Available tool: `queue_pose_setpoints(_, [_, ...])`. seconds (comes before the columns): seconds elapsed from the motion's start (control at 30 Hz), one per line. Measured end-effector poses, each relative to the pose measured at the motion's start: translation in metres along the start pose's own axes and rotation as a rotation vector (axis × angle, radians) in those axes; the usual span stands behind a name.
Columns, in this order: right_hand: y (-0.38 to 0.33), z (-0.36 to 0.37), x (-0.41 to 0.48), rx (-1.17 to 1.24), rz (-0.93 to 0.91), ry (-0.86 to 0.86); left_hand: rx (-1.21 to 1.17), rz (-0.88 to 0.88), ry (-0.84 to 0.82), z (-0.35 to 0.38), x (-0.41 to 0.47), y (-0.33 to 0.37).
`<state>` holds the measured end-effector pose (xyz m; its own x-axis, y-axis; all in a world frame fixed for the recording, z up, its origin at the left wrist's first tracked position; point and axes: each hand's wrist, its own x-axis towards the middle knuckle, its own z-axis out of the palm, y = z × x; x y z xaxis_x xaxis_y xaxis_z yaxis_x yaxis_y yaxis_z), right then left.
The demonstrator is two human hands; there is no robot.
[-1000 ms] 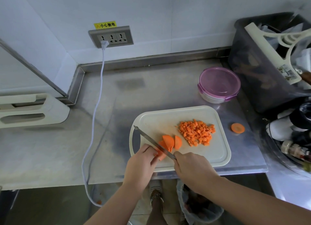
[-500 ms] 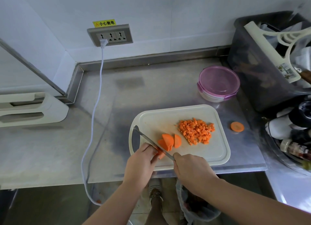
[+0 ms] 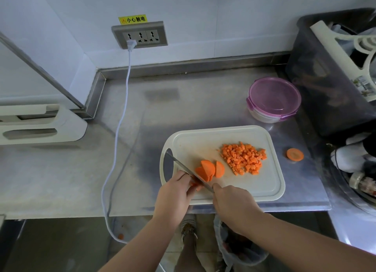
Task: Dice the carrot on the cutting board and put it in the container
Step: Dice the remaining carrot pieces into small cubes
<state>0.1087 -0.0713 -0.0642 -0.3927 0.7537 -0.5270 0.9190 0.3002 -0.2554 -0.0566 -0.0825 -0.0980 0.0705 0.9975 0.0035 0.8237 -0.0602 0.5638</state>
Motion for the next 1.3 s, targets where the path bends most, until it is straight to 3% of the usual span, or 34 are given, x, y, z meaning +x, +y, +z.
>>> queue_pose_setpoints(0.4, [0.011, -0.011, 0.004, 0.243, 0.022, -0.001, -0.008, -0.027, -0.001, 0.002, -0.003, 0.002])
queue_pose_setpoints(0.6, [0.008, -0.018, -0.005, 0.17, 0.008, 0.057, -0.032, -0.053, 0.01, 0.002, -0.001, 0.002])
queue_pose_setpoints(1.3, [0.002, -0.005, 0.009, 0.006, -0.002, 0.001, -0.018, -0.038, 0.026, 0.008, 0.004, -0.003])
